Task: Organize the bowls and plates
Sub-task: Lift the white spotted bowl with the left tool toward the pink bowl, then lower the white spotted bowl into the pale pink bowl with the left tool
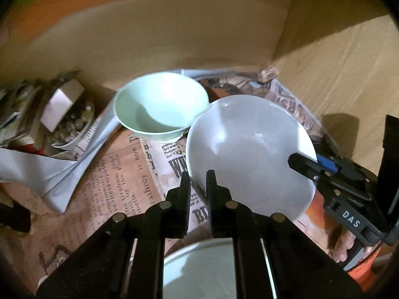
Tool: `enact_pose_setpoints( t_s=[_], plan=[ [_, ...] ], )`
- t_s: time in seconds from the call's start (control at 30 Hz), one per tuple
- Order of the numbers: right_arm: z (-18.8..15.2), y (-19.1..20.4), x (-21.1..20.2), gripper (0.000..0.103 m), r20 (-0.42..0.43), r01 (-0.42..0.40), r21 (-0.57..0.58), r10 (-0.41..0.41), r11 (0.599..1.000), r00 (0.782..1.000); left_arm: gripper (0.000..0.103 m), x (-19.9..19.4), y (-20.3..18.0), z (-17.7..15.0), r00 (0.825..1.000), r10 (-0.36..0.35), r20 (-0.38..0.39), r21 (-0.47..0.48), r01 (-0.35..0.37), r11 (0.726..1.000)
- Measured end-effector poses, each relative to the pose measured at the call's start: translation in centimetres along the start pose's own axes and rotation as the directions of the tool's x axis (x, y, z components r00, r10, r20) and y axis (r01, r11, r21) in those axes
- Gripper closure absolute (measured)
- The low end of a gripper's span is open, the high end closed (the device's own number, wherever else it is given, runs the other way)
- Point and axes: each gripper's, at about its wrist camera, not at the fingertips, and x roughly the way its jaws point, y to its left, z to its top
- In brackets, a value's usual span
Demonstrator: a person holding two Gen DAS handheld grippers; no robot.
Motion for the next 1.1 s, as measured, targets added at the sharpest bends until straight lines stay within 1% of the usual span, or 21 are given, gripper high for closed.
enact_pose_setpoints(
  t_s=[0.13,0.3,0.5,0.87,1.1],
  plan=[
    [0.0,1.5,-1.6,0.079,0.031,-0.024,-0.021,0.025,0.999,0.999,0.092,-3.0,1.0,-1.1,0.998,-0.023,0.053,-0.035,0.025,0.999],
    [-0.4,3.9,-3.2,0.079,0.066,-0.046,-0.061,0.050,0.997,0.997,0.092,-6.4,2.3,-3.0,0.994,-0.028,0.105,-0.069,0.035,0.997],
    [-0.9,6.8,-4.5,0.079,0.084,-0.088,-0.100,0.096,0.991,0.992,0.092,-10.2,3.7,-5.7,0.986,-0.008,0.166,-0.099,0.025,0.995],
    [-2.8,12.2,-5.5,0.079,0.071,-0.164,-0.170,0.178,0.972,0.981,0.092,-16.3,6.9,-10.8,0.968,0.053,0.245,-0.156,-0.015,0.988],
    [-4.2,15.0,-4.8,0.079,0.032,-0.211,-0.195,0.221,0.958,0.975,0.092,-18.0,8.5,-14.1,0.961,0.094,0.260,-0.197,-0.042,0.980]
  ],
)
